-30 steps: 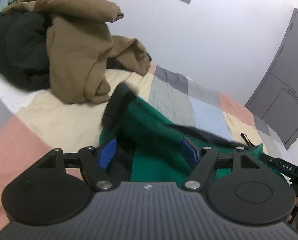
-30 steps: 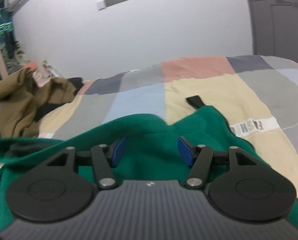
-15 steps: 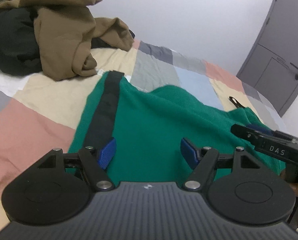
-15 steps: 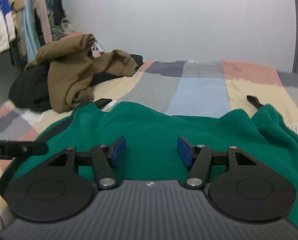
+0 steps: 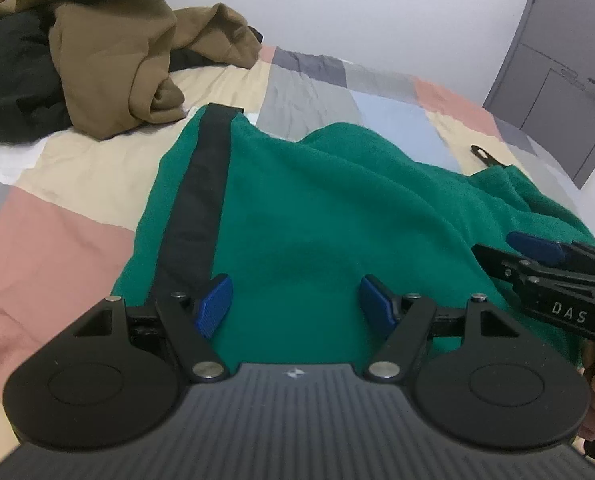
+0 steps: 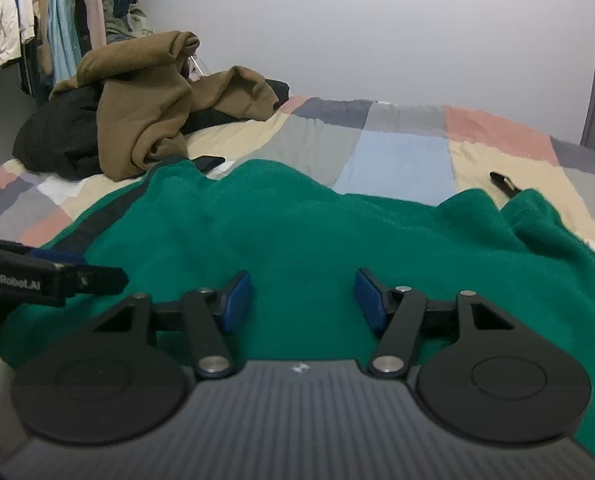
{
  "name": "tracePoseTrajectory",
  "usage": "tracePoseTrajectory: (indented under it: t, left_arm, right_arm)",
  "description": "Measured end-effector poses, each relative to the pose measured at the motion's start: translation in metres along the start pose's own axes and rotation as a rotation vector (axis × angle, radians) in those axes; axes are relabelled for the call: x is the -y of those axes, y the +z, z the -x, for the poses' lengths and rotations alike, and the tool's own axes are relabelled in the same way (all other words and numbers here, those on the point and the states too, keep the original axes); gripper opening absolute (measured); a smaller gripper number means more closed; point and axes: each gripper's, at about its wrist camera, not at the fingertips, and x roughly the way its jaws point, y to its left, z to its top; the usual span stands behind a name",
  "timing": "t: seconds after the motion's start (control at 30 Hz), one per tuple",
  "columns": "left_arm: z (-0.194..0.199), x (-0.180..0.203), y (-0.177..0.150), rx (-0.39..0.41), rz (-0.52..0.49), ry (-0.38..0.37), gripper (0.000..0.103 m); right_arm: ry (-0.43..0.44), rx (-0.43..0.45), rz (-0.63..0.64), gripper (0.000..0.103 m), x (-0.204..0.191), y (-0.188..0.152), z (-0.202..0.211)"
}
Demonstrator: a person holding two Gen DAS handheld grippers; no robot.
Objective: Fold large clothes
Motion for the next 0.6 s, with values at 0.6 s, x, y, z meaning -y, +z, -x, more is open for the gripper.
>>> tracePoseTrajectory:
  t: [0.6]
  left_arm:
    - [0.096,0.021,-0.013,0.043,0.109,-0.118,0.075]
  right_arm:
    - [0.194,0.033,-0.508,0.062,0.031,-0.037,0.108]
